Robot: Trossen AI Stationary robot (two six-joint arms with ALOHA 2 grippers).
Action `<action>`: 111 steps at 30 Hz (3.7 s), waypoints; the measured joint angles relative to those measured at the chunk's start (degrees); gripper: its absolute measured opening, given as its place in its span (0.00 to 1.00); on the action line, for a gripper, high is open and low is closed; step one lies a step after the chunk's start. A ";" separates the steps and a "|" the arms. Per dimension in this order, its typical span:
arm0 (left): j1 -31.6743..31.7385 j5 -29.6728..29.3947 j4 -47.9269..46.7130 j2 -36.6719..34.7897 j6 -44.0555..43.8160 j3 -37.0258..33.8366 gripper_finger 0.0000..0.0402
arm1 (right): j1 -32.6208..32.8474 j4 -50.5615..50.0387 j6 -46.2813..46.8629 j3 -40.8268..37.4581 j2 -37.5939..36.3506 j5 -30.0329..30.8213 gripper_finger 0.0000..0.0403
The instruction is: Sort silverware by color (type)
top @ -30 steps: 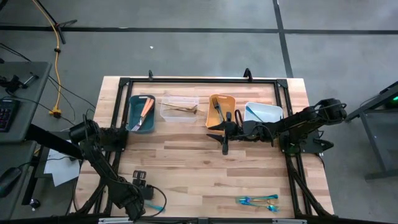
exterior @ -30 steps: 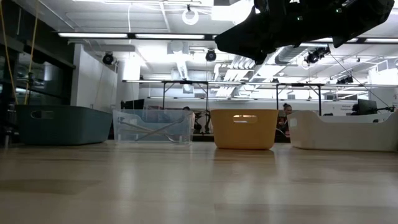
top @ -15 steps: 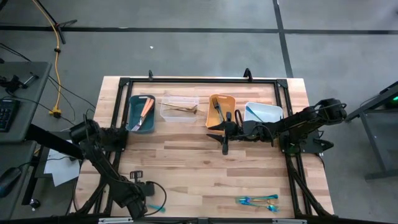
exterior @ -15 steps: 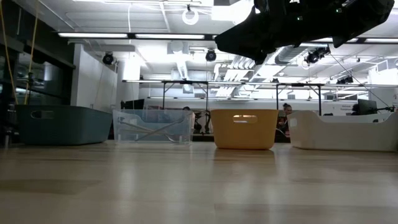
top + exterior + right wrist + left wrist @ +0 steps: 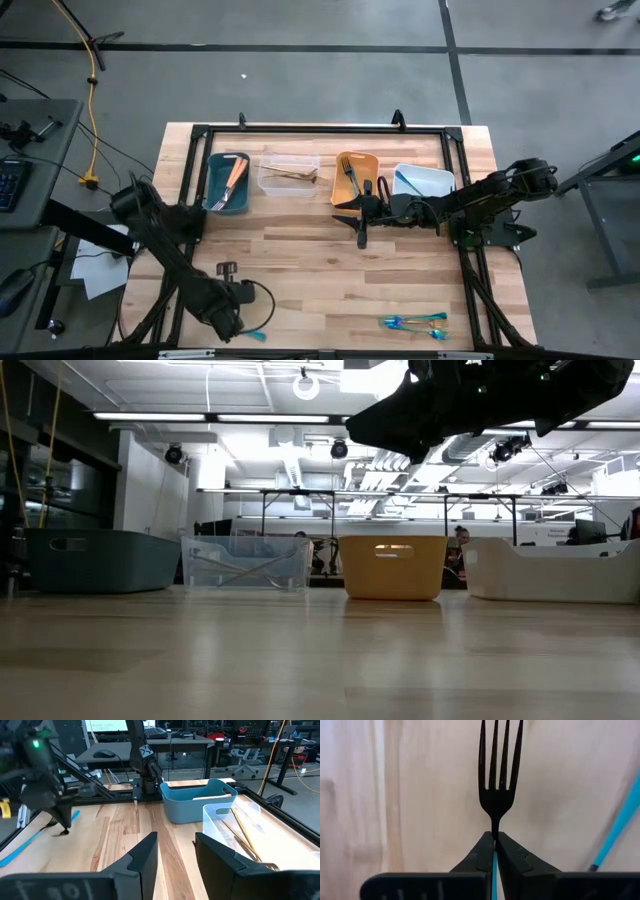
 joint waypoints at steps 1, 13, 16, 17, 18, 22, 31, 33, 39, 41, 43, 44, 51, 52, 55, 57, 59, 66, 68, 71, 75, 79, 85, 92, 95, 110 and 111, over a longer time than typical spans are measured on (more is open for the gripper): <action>0.36 -1.88 0.01 -0.90 0.97 -0.01 0.01 | 0.01 -0.06 0.00 0.00 0.00 -0.01 0.31; 12.33 -34.33 7.49 -12.99 26.49 -0.96 0.00 | 0.01 -0.16 0.00 0.00 0.00 0.00 0.31; 16.60 -35.86 19.89 -15.66 35.93 -5.52 0.00 | -0.01 -0.17 0.00 0.00 0.00 0.00 0.31; 18.05 -35.51 24.88 -16.56 38.81 -7.79 0.00 | 0.00 -0.17 0.00 0.00 0.00 0.00 0.31; 19.60 -34.92 30.79 -17.45 41.43 -10.53 0.00 | 0.00 -0.17 0.00 0.00 0.00 0.00 0.31; 25.70 -31.96 55.47 -19.52 48.39 -22.57 0.00 | 0.02 -0.17 0.00 -0.01 0.00 -0.01 0.31; 39.09 -27.92 97.92 -16.40 52.64 -37.25 0.00 | -0.16 1.63 3.82 0.00 0.00 0.11 0.31; 41.09 -27.97 98.23 -14.91 52.16 -36.32 0.00 | -0.41 2.62 5.48 0.00 0.00 0.13 0.31; 43.69 -28.09 98.21 -9.11 52.52 -30.68 0.00 | -0.84 3.04 7.54 0.25 1.48 5.78 0.31; 43.78 -28.00 98.22 -7.01 53.41 -28.60 0.00 | -0.84 2.78 6.75 0.86 2.79 10.02 0.31; 43.69 -28.11 98.18 -5.25 53.47 -26.76 0.00 | -0.86 2.85 5.67 2.22 4.53 12.19 0.31; 43.68 -28.19 98.30 -4.30 53.77 -25.87 0.00 | -0.86 2.83 4.98 2.94 5.45 12.75 0.31; 43.65 -31.05 98.12 -1.19 54.83 -23.35 0.00 | -0.34 2.32 1.52 7.69 9.48 14.36 0.31; 43.59 -31.27 97.84 -1.20 54.76 -23.35 0.00 | -0.21 2.08 1.51 8.16 9.76 15.63 0.31; 43.35 -31.80 97.77 -1.59 54.45 -23.33 0.00 | 0.28 -0.28 1.50 8.93 10.00 19.23 0.31; 42.97 -31.82 98.30 -1.57 54.52 -23.31 0.00 | 0.50 -1.64 1.83 9.36 10.03 21.77 0.31; 42.66 -31.82 99.19 -1.57 54.75 -23.32 0.00 | 0.50 -1.93 2.93 9.46 10.03 23.38 0.31; 41.95 -31.79 101.47 -1.57 55.79 -23.30 0.00 | 0.54 -2.27 4.32 9.49 10.03 23.48 0.29; 41.99 -31.41 101.51 -1.57 55.77 -23.30 0.00 | 0.54 -2.11 5.14 9.49 10.03 23.37 0.25; 42.01 -30.18 101.48 -1.57 55.72 -23.19 0.00 | 0.56 -1.94 5.21 9.49 10.03 22.38 0.15; 42.01 -28.86 101.40 -1.57 55.74 -23.17 0.01 | 0.54 -1.92 6.04 9.49 10.03 21.96 0.02; 42.01 -28.31 100.85 -1.57 55.79 -23.15 0.05 | 0.54 -2.08 6.00 9.49 10.01 21.72 0.02; 41.90 -27.38 96.56 -3.07 55.95 -23.20 0.15 | 0.87 -4.86 3.91 9.49 8.50 23.28 0.01; 41.54 -28.37 79.54 -13.12 53.37 -23.24 0.29 | 3.92 -12.74 2.98 8.41 1.81 31.40 0.01; 40.44 -28.61 73.35 -17.98 53.36 -23.30 0.33 | 6.22 -13.71 1.54 7.75 -1.01 35.03 0.01; 34.73 -30.97 82.36 -40.47 59.25 -38.65 0.35 | 12.54 -15.66 -3.01 7.13 -5.29 45.42 0.00; 34.64 -30.95 82.38 -41.17 59.33 -39.12 0.35 | 12.37 -15.74 -2.99 7.13 -5.29 45.31 0.00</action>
